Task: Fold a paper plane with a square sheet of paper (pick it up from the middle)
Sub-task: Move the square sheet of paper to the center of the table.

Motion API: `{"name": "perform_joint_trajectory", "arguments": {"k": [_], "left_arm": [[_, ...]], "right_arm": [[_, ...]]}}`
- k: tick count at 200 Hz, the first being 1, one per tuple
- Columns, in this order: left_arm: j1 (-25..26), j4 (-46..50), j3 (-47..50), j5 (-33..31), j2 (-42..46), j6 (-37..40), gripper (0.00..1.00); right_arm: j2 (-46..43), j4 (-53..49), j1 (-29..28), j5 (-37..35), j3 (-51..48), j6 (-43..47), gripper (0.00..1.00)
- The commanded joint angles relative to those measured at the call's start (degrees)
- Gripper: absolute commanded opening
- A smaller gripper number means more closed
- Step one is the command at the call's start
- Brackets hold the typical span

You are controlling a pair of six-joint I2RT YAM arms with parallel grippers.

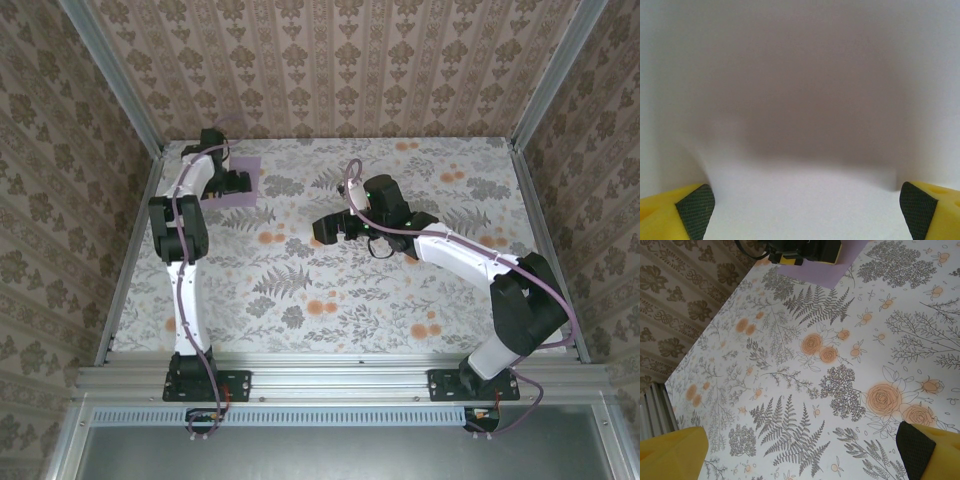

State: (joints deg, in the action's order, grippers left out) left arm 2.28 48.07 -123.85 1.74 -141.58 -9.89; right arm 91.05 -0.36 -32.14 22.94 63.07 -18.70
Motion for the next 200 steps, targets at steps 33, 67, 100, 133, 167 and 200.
{"name": "perform_joint_trajectory", "arguments": {"k": [33, 67, 100, 133, 167, 200], "left_arm": [[0.8, 4.3, 3.4, -0.6, 0.4, -1.1, 1.00], [2.0, 1.2, 11.1, -1.8, 5.4, -2.0, 1.00], [3.3, 0.8, 16.0, -3.5, 9.6, -2.9, 1.00], [4.4, -1.7, 22.6, -2.1, 13.8, -5.5, 1.00], [6.8, -3.6, 28.8, -2.5, 18.0, -8.4, 1.00], [9.7, -5.9, 36.5, -3.0, 23.2, -13.4, 1.00]], "right_arm": [[-2.6, -1.7, -0.1, -1.6, 0.3, -0.6, 1.00], [-4.3, -2.1, 0.1, -2.1, -0.2, -0.6, 1.00], [-5.9, -2.5, 0.6, -2.7, -1.6, -0.7, 1.00], [-7.9, -2.3, 0.9, -2.9, -3.5, -1.1, 1.00], [-10.6, -2.3, 1.6, -2.9, -5.8, -1.1, 1.00], [-13.4, -2.4, 2.3, -2.8, -8.3, -1.1, 1.00]]}}
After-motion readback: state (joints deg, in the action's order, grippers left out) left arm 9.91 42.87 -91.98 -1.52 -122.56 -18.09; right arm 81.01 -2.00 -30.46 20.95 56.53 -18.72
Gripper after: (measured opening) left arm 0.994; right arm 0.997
